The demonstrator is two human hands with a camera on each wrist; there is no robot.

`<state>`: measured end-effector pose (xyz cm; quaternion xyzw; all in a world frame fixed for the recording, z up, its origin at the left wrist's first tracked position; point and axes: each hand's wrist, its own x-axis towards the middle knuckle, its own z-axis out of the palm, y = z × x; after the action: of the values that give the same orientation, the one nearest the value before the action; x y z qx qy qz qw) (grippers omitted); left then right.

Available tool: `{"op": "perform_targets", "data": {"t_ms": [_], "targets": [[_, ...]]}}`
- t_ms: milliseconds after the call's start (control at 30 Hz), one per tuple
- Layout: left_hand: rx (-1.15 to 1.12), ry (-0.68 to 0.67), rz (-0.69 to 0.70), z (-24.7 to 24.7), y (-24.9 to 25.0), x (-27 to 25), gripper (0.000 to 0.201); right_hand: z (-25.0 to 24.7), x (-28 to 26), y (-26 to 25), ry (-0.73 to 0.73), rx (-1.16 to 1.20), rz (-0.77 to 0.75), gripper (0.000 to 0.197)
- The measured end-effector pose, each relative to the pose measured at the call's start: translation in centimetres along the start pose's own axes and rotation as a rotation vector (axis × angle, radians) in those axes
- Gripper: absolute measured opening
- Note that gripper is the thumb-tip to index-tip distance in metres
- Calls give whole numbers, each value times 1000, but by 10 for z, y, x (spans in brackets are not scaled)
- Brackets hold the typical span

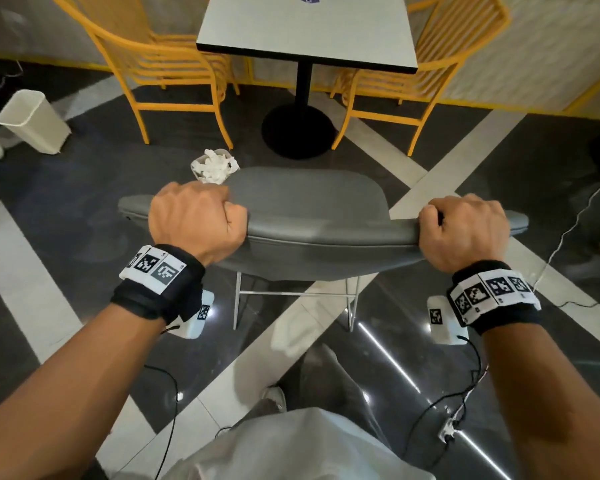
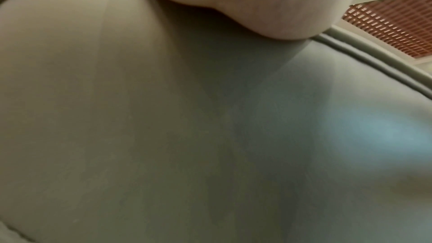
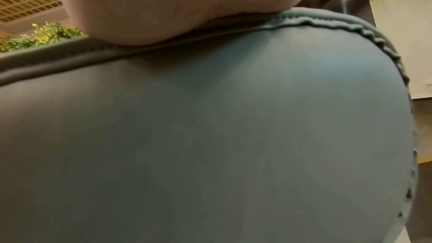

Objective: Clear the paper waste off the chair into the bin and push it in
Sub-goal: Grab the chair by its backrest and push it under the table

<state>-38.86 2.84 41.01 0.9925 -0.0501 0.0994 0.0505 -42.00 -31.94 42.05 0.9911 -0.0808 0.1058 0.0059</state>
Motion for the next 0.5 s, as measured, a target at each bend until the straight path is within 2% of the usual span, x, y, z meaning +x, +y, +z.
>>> {"op": "perform_targets", "data": {"t_ms": [100,300,500], "targets": [[-13,15,-8,4,-2,18,41,6,17,-2,55,15,6,39],[-27,69,-6,15,8,66,38,11,74,-1,52,80,-8,36],[-30,44,-14,29,7,129,43,24,131,-4,65,71,-3,40]]}}
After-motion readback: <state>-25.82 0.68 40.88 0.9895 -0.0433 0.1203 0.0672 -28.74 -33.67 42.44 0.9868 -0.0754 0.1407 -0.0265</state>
